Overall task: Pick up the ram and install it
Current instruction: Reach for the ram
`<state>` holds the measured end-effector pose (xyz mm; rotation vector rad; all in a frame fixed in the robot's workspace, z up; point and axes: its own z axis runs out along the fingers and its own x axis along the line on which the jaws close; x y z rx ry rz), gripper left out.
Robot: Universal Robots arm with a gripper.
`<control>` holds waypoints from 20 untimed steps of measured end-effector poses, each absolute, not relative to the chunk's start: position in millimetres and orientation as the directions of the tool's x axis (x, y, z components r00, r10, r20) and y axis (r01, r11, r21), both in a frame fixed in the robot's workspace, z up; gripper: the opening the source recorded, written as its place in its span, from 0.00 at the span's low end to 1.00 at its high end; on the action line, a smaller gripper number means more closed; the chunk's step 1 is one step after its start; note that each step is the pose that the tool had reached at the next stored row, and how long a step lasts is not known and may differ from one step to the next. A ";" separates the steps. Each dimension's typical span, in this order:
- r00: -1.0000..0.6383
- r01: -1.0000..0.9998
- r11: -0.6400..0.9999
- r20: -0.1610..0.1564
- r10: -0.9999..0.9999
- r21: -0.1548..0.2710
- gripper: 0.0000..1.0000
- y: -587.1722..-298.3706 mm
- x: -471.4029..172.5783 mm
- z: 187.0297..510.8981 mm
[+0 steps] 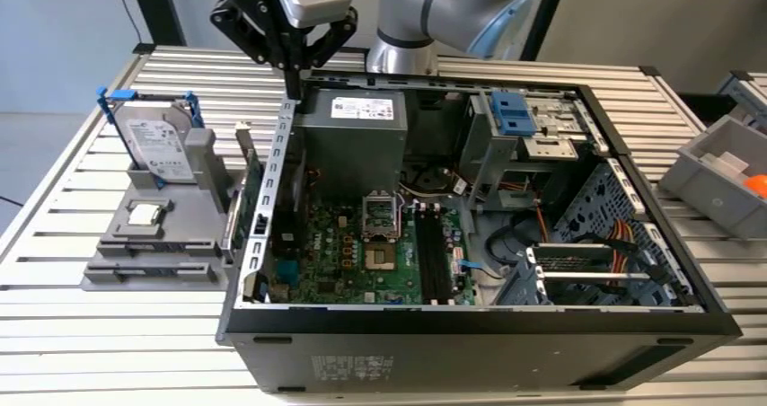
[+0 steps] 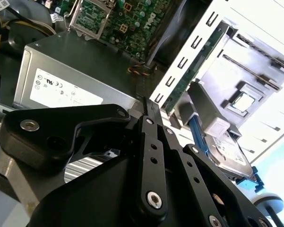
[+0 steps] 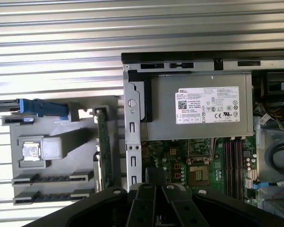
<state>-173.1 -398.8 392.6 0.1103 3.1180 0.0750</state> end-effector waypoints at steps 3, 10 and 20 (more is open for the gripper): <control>-0.997 0.070 0.996 -0.019 0.071 0.049 0.00 -398.8 -174.1 392.6; -0.997 0.070 0.996 -0.019 0.071 0.049 0.00 -398.8 -176.3 392.6; -0.997 0.070 0.996 -0.019 0.071 0.049 0.00 -398.8 -180.0 392.6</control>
